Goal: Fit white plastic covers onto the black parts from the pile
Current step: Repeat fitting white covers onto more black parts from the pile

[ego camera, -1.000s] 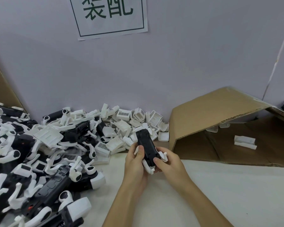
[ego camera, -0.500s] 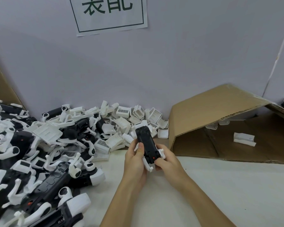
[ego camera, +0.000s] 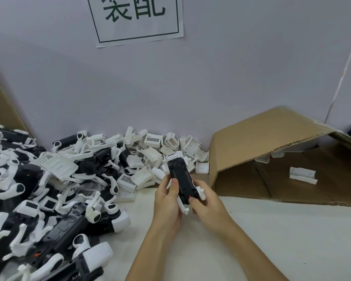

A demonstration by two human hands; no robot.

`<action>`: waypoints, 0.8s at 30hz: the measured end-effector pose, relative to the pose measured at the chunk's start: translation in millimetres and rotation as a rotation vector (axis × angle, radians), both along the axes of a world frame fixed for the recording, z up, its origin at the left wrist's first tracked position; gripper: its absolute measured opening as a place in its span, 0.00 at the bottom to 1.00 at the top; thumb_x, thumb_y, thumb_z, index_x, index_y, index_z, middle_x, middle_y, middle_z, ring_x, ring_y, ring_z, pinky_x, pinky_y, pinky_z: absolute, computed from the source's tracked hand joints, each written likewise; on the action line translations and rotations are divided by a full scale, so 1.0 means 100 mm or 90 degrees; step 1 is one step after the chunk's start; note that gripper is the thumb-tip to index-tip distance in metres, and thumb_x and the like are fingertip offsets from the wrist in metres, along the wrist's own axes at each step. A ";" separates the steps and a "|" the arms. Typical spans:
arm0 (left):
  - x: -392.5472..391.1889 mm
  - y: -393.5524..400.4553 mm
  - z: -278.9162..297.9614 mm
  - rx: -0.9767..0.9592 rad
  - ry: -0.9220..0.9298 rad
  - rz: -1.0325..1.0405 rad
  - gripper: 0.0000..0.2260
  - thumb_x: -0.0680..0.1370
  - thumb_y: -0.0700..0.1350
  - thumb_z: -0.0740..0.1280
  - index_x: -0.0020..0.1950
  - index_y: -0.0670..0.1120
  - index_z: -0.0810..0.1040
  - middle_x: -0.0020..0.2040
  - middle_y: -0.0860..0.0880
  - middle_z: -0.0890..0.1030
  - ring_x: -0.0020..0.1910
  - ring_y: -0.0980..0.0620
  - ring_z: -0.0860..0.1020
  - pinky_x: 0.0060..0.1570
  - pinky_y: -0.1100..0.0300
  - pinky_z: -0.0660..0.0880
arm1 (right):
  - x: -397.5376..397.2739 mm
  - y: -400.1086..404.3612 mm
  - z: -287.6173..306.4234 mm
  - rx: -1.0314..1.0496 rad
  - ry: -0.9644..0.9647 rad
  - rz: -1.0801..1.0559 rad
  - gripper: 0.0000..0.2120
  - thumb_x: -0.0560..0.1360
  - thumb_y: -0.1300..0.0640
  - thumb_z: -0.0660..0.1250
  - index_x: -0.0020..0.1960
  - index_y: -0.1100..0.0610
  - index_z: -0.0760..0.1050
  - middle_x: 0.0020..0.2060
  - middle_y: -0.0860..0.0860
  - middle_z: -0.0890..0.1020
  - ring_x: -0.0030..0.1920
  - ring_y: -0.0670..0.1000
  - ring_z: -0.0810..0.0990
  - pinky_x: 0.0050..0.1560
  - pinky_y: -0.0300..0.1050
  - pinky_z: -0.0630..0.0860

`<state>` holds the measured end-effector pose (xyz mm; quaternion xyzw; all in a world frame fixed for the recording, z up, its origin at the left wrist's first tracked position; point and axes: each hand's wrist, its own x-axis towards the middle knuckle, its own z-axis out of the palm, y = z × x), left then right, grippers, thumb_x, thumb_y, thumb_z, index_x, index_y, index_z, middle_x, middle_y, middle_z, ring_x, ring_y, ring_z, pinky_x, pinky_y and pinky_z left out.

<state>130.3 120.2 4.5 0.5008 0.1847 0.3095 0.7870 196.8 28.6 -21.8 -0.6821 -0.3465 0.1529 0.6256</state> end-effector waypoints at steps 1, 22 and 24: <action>0.00 0.00 -0.01 0.004 0.000 0.001 0.12 0.85 0.42 0.56 0.62 0.45 0.78 0.49 0.32 0.81 0.49 0.38 0.82 0.58 0.41 0.78 | 0.00 0.00 0.00 -0.001 0.004 0.000 0.13 0.77 0.55 0.63 0.58 0.40 0.74 0.46 0.42 0.83 0.48 0.52 0.82 0.51 0.50 0.79; 0.04 0.05 -0.07 0.047 0.003 -0.008 0.12 0.85 0.42 0.57 0.61 0.47 0.79 0.52 0.41 0.85 0.51 0.44 0.85 0.50 0.50 0.81 | 0.00 -0.01 0.00 -0.010 0.024 0.010 0.15 0.76 0.56 0.62 0.56 0.37 0.73 0.44 0.41 0.82 0.45 0.43 0.80 0.44 0.35 0.74; 0.04 0.06 -0.08 0.044 0.007 -0.004 0.12 0.85 0.41 0.57 0.61 0.47 0.79 0.52 0.42 0.86 0.50 0.46 0.85 0.45 0.55 0.82 | -0.01 -0.01 0.00 -0.015 0.006 0.004 0.18 0.80 0.61 0.62 0.57 0.37 0.73 0.46 0.41 0.82 0.46 0.41 0.80 0.44 0.33 0.73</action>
